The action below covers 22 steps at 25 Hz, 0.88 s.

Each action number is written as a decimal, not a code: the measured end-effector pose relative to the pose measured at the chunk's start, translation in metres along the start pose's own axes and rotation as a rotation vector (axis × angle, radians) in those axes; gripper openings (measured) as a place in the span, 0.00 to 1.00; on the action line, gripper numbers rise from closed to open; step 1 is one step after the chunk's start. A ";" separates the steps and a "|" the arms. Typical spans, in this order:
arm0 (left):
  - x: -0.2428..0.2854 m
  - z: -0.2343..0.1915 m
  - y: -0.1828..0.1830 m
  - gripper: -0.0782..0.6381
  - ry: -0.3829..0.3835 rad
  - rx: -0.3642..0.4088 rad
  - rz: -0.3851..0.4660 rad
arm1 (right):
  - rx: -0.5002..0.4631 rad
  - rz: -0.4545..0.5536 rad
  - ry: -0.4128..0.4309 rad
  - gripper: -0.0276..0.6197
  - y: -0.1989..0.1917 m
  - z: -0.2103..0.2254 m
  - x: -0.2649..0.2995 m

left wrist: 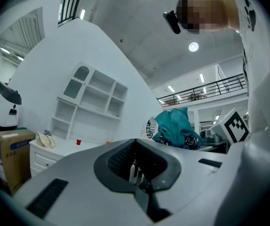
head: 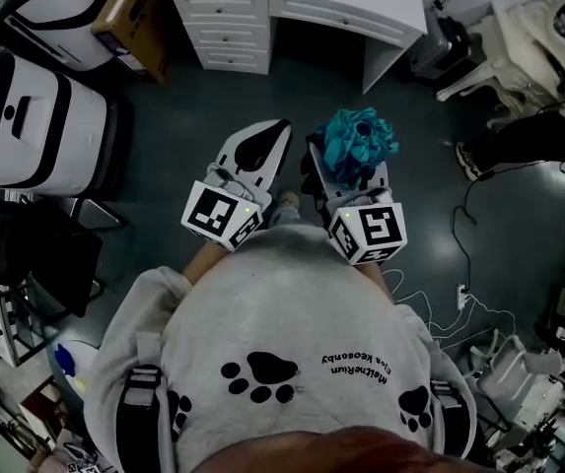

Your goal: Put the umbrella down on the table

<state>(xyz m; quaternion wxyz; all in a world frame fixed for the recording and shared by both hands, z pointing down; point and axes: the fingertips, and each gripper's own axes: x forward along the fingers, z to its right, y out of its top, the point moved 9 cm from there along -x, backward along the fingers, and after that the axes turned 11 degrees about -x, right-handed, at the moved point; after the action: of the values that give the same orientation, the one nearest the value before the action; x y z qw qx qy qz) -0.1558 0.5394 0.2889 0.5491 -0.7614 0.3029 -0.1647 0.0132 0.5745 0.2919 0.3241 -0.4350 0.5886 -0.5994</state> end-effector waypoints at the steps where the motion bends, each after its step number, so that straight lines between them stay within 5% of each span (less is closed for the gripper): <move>1: 0.011 -0.004 0.003 0.13 0.005 0.002 0.007 | -0.001 0.002 0.007 0.45 0.002 0.012 0.009; 22: 0.089 -0.057 0.012 0.13 0.101 -0.017 0.018 | 0.057 -0.026 0.067 0.45 -0.003 0.092 0.090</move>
<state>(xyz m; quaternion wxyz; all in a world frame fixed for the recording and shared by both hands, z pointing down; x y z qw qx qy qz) -0.1244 0.4378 0.2901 0.5281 -0.7540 0.3384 -0.1953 0.0591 0.4544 0.3005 0.3087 -0.4129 0.5759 -0.6345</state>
